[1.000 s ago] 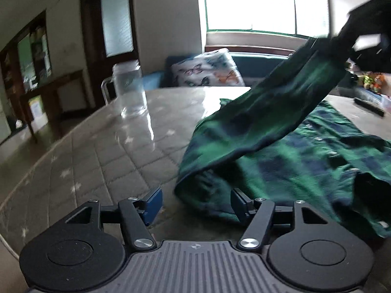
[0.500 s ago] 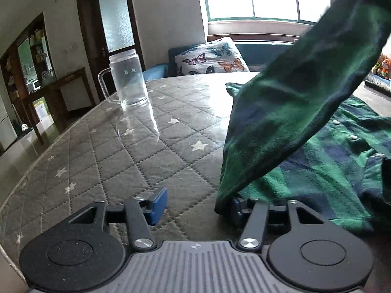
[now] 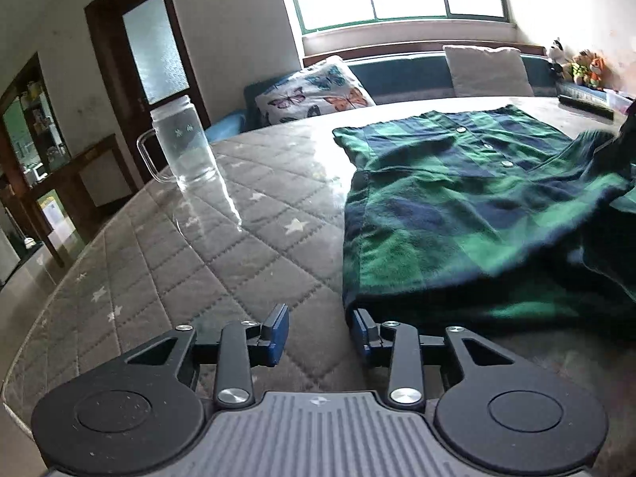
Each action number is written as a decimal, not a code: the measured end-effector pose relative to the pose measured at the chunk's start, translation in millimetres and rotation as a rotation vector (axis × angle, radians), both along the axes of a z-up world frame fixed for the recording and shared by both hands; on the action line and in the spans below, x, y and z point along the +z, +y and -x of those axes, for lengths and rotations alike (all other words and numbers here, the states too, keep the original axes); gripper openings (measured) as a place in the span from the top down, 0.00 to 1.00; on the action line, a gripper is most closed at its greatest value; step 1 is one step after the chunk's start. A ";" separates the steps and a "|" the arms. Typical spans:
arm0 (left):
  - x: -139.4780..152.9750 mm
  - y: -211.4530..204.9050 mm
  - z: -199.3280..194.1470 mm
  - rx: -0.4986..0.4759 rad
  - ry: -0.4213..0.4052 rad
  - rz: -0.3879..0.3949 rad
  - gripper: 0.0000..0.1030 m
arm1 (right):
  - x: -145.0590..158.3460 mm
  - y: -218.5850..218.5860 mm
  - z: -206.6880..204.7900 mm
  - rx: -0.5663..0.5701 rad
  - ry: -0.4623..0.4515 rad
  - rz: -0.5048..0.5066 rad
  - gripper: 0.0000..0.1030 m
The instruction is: Fold clothes
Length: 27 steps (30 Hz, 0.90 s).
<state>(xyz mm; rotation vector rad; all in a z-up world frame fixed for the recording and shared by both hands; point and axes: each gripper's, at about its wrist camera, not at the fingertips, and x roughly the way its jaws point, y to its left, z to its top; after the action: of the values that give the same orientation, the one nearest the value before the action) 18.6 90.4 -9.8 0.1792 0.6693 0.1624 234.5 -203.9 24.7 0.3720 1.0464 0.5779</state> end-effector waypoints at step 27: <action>5.7 -16.8 -111.6 -0.127 0.030 0.111 0.79 | 16.4 11.5 5.1 0.036 -0.195 0.108 0.92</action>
<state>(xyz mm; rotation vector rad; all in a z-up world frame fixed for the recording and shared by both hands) 130.2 73.6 -4.1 0.1169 0.6932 0.0003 229.3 -192.4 41.1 0.1976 0.8937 0.5750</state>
